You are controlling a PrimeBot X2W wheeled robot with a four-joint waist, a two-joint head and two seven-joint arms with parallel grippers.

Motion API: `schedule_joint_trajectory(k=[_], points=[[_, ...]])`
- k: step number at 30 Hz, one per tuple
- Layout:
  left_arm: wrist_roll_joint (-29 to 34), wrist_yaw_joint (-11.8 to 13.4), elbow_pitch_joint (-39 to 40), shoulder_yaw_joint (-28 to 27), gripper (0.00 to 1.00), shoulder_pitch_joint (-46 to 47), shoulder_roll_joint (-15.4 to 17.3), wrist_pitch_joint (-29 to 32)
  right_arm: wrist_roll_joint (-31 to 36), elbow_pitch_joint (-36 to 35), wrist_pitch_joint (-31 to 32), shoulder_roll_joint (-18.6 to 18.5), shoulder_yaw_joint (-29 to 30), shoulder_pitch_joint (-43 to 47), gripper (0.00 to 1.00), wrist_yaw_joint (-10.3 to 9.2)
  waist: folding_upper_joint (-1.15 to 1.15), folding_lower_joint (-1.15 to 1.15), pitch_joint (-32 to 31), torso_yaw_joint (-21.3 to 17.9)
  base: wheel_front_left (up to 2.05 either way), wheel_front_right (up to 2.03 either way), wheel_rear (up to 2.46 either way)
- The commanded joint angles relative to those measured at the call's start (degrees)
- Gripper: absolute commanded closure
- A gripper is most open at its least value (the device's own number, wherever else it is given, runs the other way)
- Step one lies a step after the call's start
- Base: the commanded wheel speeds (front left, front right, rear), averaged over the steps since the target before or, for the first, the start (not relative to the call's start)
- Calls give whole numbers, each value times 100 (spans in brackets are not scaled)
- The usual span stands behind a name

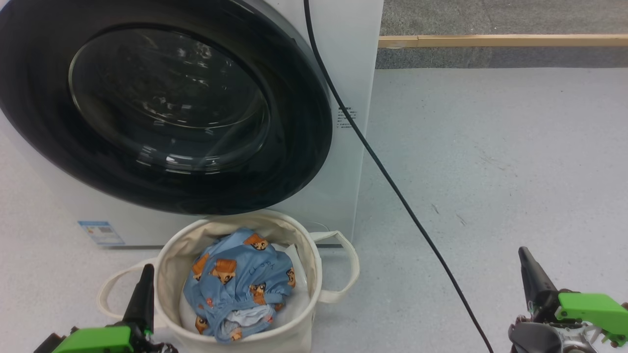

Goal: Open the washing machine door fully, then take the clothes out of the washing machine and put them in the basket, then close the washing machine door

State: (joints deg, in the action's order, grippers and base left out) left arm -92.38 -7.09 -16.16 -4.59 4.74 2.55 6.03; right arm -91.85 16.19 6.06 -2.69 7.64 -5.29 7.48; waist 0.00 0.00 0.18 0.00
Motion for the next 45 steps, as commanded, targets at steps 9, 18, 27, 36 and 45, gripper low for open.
schedule_joint_trajectory(k=[9, 18, 27, 36, 45], points=[[20, -40, 213, -191, 100, 145, 32, 45, -33, -217, 41, -19, -114, -89, 100, 1, 0, 0, 0, 0, 0, 0, 0], [20, -40, 213, -191, 100, 145, 32, 45, -33, -217, 41, -19, -114, -89, 100, 1, 0, 0, 0, 0, 0, 0, 0], [20, -40, 213, -191, 100, 145, 32, 45, -33, -217, 41, -19, -114, -89, 100, 1, 0, 0, 0, 0, 0, 0, 0], [20, -40, 213, -191, 100, 145, 32, 45, -34, -217, 41, -19, -114, -89, 100, 1, 0, 0, 0, 0, 0, 0, 0], [20, -40, 213, -191, 100, 145, 32, 45, -34, -217, 41, -19, -114, -89, 100, 1, 0, 0, 0, 0, 0, 0, 0]])
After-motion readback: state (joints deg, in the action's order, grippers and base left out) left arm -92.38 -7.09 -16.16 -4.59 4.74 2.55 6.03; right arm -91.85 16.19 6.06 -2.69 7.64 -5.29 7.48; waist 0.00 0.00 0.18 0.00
